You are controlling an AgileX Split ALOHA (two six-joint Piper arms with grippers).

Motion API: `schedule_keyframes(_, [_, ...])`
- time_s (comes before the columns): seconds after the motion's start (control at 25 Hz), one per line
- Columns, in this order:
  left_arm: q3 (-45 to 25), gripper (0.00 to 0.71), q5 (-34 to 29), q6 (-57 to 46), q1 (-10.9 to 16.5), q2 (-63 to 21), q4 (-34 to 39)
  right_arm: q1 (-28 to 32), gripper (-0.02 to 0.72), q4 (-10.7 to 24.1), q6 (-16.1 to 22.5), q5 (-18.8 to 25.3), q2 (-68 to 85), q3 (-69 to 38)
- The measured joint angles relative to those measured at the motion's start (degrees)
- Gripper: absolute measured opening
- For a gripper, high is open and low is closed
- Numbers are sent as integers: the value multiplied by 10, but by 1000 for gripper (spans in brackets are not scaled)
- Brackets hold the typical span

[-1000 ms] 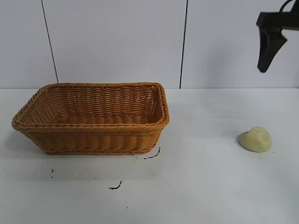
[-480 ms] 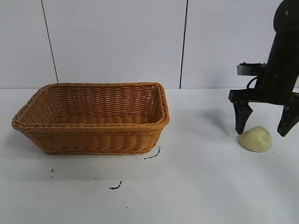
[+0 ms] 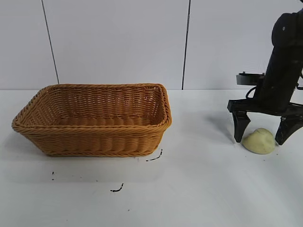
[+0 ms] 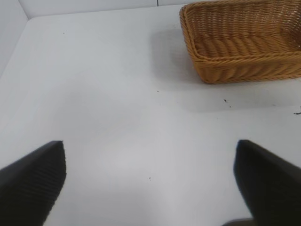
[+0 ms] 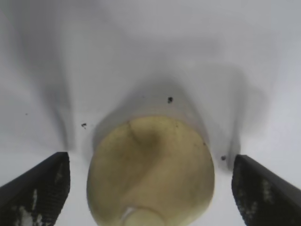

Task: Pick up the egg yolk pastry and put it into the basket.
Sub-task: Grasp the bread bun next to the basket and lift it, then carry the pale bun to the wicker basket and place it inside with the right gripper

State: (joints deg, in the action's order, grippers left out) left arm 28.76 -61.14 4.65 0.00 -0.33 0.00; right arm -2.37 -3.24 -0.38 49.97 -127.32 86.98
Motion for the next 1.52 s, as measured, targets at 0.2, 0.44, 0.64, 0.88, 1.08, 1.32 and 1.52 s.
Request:
schedule_keyframes(0.2, [0, 697, 0, 0, 0, 0, 0, 0, 559, 0, -1, 0, 0, 0])
schedule_keyframes(0.44, [0, 697, 0, 0, 0, 0, 0, 0, 256, 0, -4, 0, 0, 0])
schedule_keyframes(0.64, [0, 697, 0, 0, 0, 0, 0, 0, 211, 0, -18, 12, 10, 2])
schedule_keyframes(0.88, [0, 697, 0, 0, 0, 0, 0, 0, 211, 0, -28, 74, 78, 64])
schedule_keyframes(1.08, [0, 697, 0, 0, 0, 0, 0, 0, 211, 0, -29, 149, 119, 156])
schedule_keyframes(1.32, [0, 697, 0, 0, 0, 0, 0, -4, 204, -7, -29, 185, 120, 217])
schedule_keyframes(1.52, [0, 697, 0, 0, 0, 0, 0, -53, 204, -8, -25, 183, 120, 250])
